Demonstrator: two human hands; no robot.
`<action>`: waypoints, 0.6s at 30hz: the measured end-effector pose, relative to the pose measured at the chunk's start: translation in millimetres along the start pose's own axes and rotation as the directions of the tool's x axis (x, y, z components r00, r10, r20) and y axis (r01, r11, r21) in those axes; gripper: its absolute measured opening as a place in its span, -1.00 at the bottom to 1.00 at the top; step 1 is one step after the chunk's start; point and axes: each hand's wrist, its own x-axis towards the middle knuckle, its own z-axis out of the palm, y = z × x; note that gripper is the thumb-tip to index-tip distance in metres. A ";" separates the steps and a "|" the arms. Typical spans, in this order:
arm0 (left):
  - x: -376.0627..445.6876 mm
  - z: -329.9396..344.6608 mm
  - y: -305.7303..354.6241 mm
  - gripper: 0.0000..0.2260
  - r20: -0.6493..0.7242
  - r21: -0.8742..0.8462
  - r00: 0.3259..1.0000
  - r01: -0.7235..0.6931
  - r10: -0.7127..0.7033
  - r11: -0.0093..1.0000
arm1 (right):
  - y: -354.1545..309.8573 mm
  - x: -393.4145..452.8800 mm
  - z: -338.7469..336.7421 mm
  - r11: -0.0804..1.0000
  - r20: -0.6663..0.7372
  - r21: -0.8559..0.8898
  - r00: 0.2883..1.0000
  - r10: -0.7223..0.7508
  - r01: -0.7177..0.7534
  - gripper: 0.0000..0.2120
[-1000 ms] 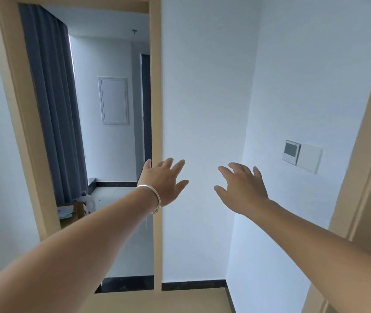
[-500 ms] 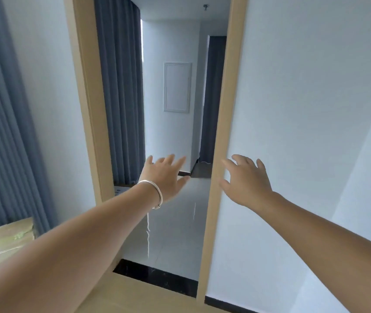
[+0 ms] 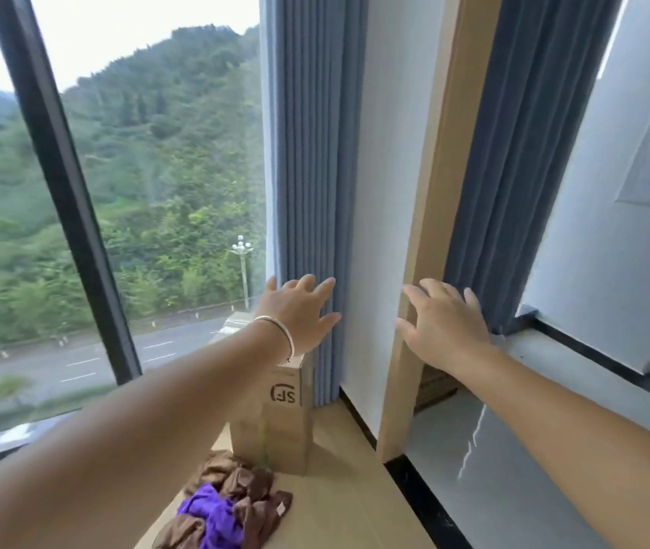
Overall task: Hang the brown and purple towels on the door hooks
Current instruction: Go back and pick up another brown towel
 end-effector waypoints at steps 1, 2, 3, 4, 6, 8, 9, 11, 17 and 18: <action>-3.9 3.8 -15.9 -0.42 0.009 0.021 0.999 0.042 -0.042 0.999 | -13.9 12.4 7.5 0.999 0.005 0.020 0.999 -0.042 0.042 -0.46; -7.8 7.6 -31.9 -0.42 0.017 0.042 0.996 0.084 -0.084 0.996 | -28.5 24.6 14.8 0.996 0.007 0.043 0.997 -0.082 0.082 -0.46; -11.5 11.4 -47.9 -0.42 0.023 0.065 0.992 0.125 -0.127 0.990 | -43.8 36.3 22.1 0.990 0.009 0.066 0.993 -0.122 0.121 -0.46; -15.2 15.2 -63.8 -0.42 0.030 0.085 0.985 0.166 -0.169 0.982 | -59.8 47.8 29.2 0.983 0.011 0.088 0.987 -0.162 0.160 -0.46; -22.9 23.6 -96.7 -0.42 0.042 0.109 0.969 0.238 -0.244 0.965 | -94.0 69.3 43.4 0.963 0.012 0.138 0.972 -0.236 0.232 -0.46; -29.8 34.2 -132.0 -0.43 0.049 0.120 0.952 0.296 -0.304 0.948 | -130.8 90.1 58.1 0.941 0.013 0.177 0.956 -0.294 0.287 -0.47; -32.7 39.9 -149.7 -0.43 0.052 0.123 0.943 0.321 -0.329 0.939 | -149.0 99.8 65.2 0.932 0.018 0.189 0.948 -0.318 0.309 -0.47; -37.7 52.3 -185.7 -0.43 0.058 0.129 0.927 0.362 -0.371 0.923 | -184.9 118.2 80.6 0.914 0.036 0.211 0.932 -0.362 0.347 -0.47; -48.7 104.7 -287.0 -0.43 0.138 0.140 0.863 0.469 -0.486 0.872 | -279.0 168.5 134.6 0.866 0.105 0.232 0.873 -0.476 0.444 -0.48; -50.6 116.1 -300.8 -0.43 0.149 0.146 0.855 0.477 -0.496 0.867 | -292.3 175.0 145.4 0.861 0.115 0.235 0.866 -0.486 0.452 -0.48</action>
